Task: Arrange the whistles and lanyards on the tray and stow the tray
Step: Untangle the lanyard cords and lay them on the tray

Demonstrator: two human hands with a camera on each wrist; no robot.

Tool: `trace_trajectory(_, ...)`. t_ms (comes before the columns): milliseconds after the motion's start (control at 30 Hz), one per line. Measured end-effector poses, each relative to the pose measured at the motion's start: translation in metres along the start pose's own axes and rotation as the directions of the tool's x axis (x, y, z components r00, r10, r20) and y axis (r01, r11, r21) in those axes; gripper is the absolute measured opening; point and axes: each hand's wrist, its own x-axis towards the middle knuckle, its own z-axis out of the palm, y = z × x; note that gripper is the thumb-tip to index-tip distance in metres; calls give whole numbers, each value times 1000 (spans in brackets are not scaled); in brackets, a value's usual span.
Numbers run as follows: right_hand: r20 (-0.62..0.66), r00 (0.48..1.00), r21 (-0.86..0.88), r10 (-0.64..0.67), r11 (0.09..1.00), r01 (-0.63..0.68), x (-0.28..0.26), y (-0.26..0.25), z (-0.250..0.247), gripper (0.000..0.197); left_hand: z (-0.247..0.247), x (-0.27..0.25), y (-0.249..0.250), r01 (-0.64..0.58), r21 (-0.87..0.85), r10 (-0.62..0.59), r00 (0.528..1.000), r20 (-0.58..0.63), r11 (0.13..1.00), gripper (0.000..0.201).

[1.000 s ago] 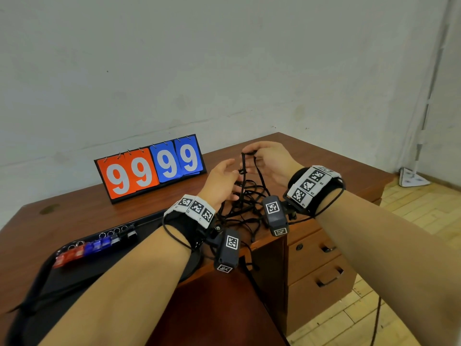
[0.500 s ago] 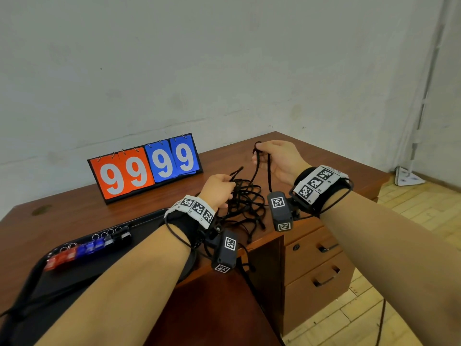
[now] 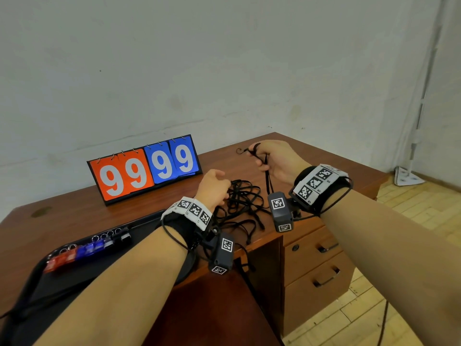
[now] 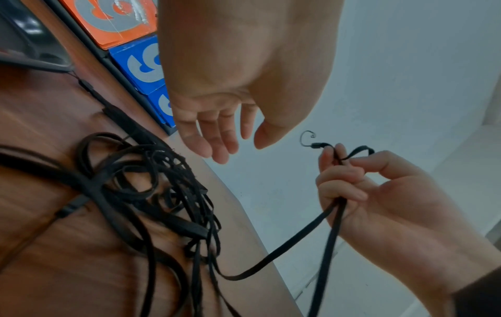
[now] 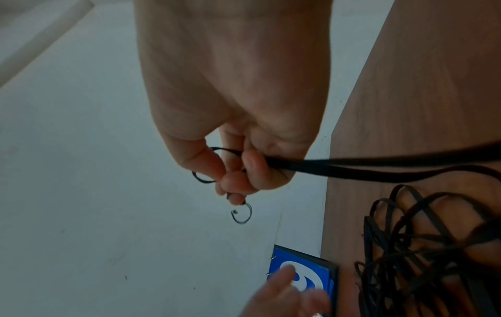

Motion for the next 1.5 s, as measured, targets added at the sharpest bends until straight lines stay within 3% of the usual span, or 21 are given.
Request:
trace_trajectory(133,108,993,-146,46,989,-30,-10,1,10,25,-6,-8,18,-78,-180,88,995,48,981,37)
trace_trajectory(300,179,980,-223,89,974,-48,-18,4,24,24,-24,-20,28,98,-499,15,976,216,861,34)
trace_trajectory(400,216,970,-300,108,953,-39,-21,8,32,22,-34,-29,28,116,-478,23,961,275,871,31)
trace_trajectory(600,321,940,-276,117,961,-25,-41,8,61,21,-67,-48,14,17,-409,21,996,89,912,21)
trace_trajectory(767,335,929,-362,156,932,-25,-55,23,90,43,-107,-71,3,-52,-350,34,998,-59,935,13)
trace_trajectory(933,340,938,-538,69,832,134,-69,37,120,23,-150,-94,-9,-118,-264,74,983,-169,957,7)
trace_trajectory(1500,358,922,-579,146,810,96,-75,62,166,14,-302,-151,-103,3,-236,-110,891,-440,972,5)
